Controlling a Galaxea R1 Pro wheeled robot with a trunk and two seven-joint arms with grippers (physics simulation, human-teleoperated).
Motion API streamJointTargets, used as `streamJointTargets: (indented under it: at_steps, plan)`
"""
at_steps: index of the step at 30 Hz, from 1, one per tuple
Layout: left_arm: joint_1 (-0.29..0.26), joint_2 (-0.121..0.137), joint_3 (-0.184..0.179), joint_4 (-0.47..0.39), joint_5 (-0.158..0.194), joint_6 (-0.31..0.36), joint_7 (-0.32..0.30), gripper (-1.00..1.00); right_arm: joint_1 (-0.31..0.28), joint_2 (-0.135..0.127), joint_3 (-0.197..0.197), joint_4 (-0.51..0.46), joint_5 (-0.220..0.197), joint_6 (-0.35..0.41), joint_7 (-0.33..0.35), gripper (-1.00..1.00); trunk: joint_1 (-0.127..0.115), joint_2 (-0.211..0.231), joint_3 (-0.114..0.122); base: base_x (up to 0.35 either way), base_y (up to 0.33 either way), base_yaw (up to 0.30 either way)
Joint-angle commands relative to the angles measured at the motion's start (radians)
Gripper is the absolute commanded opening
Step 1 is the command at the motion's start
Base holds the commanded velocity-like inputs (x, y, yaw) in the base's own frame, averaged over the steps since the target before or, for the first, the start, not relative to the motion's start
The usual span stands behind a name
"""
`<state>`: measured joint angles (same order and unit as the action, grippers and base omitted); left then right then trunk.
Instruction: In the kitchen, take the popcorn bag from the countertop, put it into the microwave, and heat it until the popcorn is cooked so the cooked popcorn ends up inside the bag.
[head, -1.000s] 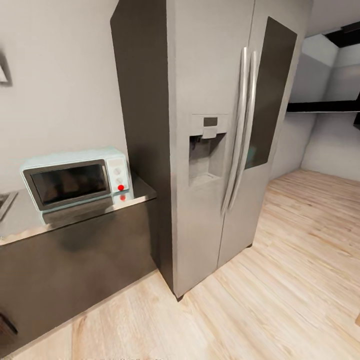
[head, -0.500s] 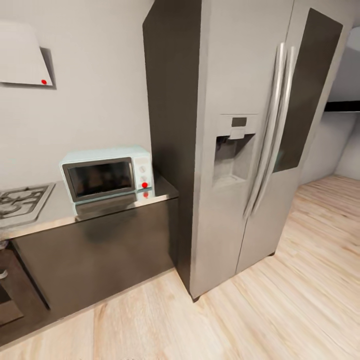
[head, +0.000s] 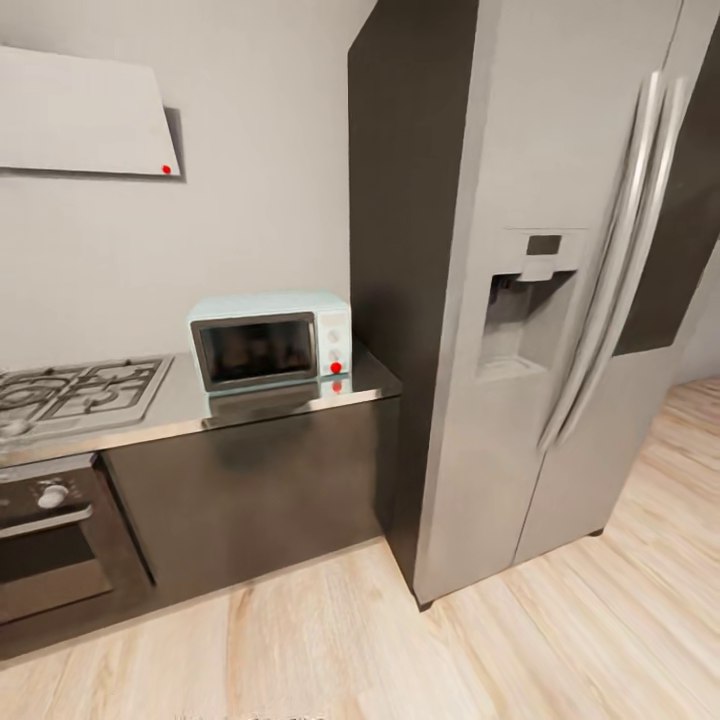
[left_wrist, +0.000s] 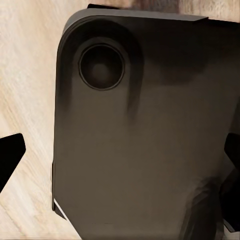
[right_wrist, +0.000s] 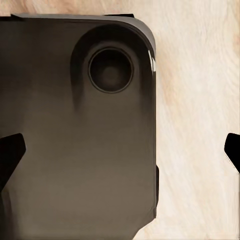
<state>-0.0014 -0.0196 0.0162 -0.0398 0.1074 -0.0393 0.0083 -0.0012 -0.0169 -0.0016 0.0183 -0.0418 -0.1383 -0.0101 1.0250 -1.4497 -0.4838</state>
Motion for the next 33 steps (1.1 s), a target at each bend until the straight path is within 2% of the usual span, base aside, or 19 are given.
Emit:
streamJointTargets:
  at_steps: [1, 12, 23, 33]
  plan:
    - [0.000, 0.000, 0.001, 0.000, 0.009, -0.002, 0.001, 1.00, 0.000, 0.000, 0.000, 0.002, -0.004, -0.006, -0.001, 1.00, 0.000, 0.000, -0.001, 0.000, 0.000, 0.291]
    - [0.000, -0.002, 0.001, -0.002, 0.008, -0.002, 0.000, 1.00, 0.000, -0.001, 0.000, 0.002, -0.005, -0.005, 0.000, 1.00, 0.000, 0.000, -0.001, 0.000, 0.000, 0.280]
    - [0.000, -0.002, 0.000, -0.002, 0.007, -0.002, -0.001, 1.00, 0.000, -0.001, 0.004, 0.002, -0.004, -0.005, 0.001, 1.00, 0.000, 0.000, -0.001, 0.007, -0.002, 0.020]
    - [0.000, 0.000, -0.001, -0.001, 0.008, -0.002, -0.001, 1.00, 0.000, -0.001, 0.004, 0.002, -0.004, -0.004, 0.001, 1.00, 0.000, 0.000, -0.001, 0.230, -0.141, 0.000]
